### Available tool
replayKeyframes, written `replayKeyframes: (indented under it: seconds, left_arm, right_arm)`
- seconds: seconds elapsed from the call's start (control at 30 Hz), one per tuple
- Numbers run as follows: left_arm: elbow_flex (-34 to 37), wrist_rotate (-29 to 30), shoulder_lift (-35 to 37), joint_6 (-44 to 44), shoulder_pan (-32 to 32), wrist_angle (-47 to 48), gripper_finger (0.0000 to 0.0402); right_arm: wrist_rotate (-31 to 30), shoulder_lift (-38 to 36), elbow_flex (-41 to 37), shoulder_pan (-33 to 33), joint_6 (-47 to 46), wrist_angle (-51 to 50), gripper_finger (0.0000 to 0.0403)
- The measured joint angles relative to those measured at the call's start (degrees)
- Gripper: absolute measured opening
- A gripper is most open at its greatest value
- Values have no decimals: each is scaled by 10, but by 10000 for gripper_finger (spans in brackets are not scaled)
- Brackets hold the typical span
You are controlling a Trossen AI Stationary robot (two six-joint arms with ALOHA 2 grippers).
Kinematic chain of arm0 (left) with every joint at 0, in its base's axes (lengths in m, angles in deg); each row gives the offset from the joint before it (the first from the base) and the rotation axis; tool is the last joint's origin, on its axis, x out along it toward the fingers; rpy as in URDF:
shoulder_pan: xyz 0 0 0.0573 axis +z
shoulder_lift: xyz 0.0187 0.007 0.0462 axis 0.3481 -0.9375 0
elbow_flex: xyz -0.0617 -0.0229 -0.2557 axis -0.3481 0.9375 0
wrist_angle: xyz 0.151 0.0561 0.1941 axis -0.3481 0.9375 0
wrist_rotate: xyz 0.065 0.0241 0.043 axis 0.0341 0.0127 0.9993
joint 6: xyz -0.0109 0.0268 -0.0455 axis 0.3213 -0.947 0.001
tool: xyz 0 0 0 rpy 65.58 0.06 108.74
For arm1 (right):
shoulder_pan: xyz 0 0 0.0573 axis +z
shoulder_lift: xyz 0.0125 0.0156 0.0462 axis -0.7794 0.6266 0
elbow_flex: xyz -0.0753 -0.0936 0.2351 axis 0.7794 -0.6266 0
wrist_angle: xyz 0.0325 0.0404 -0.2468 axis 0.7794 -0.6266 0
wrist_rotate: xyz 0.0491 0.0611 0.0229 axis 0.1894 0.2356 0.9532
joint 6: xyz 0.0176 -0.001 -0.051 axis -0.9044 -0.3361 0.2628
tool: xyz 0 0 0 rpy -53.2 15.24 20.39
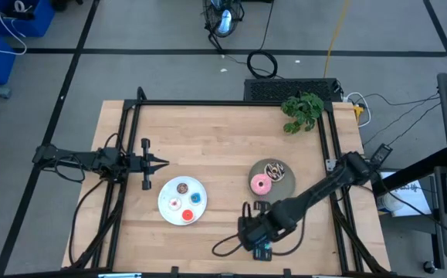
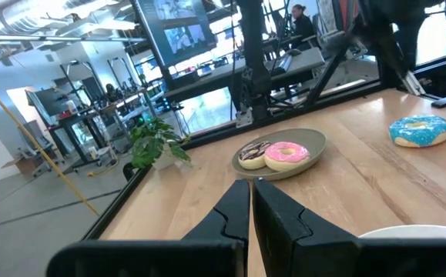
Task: Pick & Place donuts
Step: Put the big blue donut on the gray plate
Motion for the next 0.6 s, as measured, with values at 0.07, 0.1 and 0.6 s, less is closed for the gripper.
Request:
replayKeyframes:
  seconds: [0.07,0.1,0.6]
  left_arm:
    - [0,0,0,0,0,1,26]
    - [0,0,0,0,0,3,26]
    - [0,0,0,-3,0,4,26]
  right_arm:
    - [39,18,0,-2,-10,-1,51]
    - [51,26,0,-3,-12,-2,66]
    - [23,53,-49,-6,74,20,281]
